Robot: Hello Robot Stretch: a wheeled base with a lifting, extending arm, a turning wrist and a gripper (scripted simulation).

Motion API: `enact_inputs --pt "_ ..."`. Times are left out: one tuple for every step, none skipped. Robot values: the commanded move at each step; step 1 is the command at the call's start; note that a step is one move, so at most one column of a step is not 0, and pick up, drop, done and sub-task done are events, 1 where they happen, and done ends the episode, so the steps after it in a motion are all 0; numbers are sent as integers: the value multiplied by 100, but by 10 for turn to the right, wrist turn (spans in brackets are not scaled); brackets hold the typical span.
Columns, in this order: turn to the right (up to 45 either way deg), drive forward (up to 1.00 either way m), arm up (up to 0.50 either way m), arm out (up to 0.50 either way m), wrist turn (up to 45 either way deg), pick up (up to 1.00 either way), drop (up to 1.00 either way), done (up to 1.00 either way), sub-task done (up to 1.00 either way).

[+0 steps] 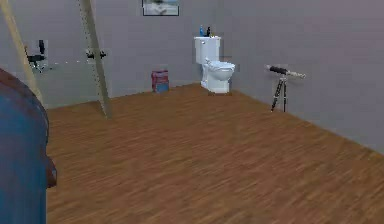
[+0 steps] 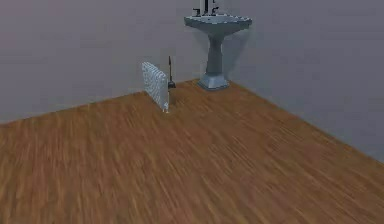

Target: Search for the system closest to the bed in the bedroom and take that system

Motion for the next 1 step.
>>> enact_inputs --pt "450 0 0 0 0 0 0 0 0"
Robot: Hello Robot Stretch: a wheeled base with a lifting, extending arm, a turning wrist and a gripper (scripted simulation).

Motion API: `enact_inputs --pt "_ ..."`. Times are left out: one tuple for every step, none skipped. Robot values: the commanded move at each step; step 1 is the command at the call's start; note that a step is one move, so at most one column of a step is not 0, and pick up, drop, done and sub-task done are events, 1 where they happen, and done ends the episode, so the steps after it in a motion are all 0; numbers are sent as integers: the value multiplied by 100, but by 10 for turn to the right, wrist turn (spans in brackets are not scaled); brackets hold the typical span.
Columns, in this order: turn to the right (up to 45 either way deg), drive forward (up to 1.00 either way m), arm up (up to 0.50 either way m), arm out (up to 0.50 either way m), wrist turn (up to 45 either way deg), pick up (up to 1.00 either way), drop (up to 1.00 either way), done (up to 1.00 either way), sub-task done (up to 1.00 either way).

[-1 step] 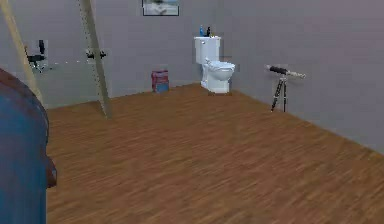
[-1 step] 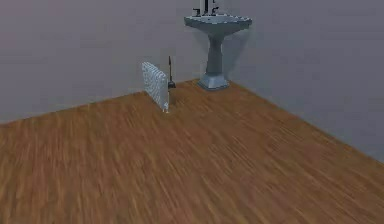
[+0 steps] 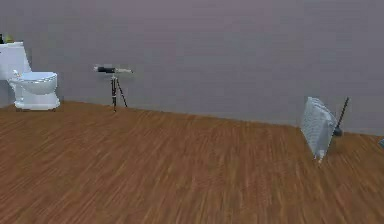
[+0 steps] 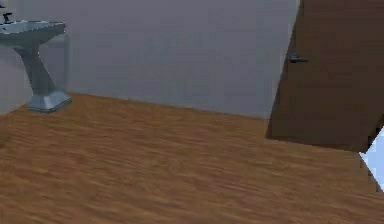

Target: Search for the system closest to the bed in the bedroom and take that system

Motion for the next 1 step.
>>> enact_inputs --pt "360 0 0 0 0 0 0 0 0"
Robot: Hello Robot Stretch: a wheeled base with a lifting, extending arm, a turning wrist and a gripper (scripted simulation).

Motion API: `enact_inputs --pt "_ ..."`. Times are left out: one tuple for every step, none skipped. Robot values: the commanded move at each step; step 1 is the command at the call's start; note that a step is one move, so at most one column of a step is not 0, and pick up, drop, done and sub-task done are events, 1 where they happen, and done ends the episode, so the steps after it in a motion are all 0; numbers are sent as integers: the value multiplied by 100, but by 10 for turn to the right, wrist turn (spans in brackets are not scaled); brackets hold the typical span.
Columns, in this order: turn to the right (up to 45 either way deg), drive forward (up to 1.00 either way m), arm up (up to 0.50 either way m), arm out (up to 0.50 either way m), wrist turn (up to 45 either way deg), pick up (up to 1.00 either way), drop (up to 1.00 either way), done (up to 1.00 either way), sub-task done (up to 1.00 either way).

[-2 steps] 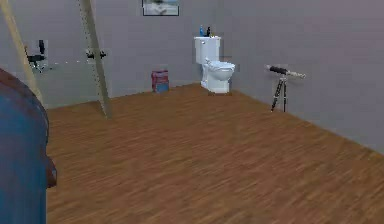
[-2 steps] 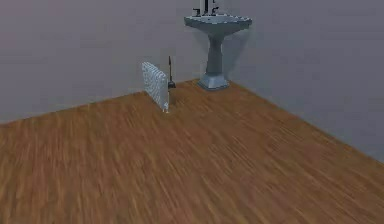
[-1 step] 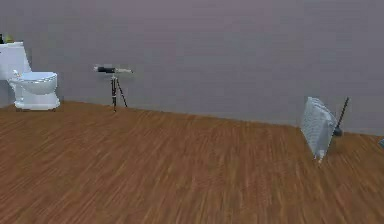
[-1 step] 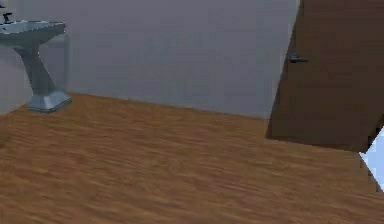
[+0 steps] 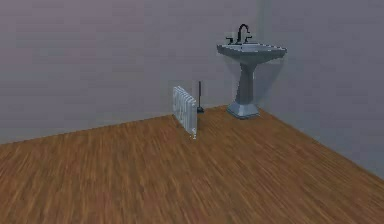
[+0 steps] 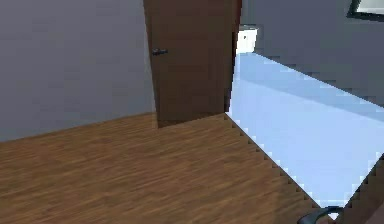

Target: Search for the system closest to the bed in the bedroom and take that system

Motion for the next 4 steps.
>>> enact_inputs --pt "0 5 0 0 0 0 0 0 0" --pt "-450 0 0 0 0 0 0 0 0" --pt "-420 0 0 0 0 0 0 0 0" --pt "0 45 0 0 0 0 0 0 0"
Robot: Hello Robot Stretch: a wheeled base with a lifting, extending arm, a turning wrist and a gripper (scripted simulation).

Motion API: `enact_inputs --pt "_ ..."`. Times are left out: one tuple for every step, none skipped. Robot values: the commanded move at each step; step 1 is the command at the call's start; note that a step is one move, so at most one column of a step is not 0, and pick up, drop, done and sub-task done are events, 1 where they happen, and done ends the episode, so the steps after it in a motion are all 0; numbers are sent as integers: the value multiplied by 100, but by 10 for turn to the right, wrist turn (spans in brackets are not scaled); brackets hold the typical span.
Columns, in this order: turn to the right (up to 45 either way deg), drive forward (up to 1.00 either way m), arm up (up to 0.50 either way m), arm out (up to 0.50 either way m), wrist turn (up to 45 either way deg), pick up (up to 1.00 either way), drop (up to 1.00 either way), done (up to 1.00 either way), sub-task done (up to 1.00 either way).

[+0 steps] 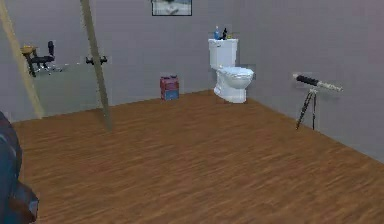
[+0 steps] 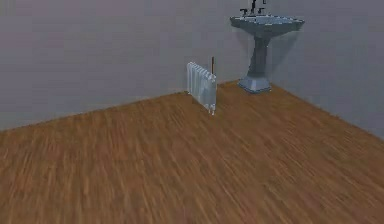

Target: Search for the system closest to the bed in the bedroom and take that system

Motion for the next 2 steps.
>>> enact_inputs --pt "-240 0 0 0 0 0 0 0 0" --pt "0 100 0 0 0 0 0 0 0"
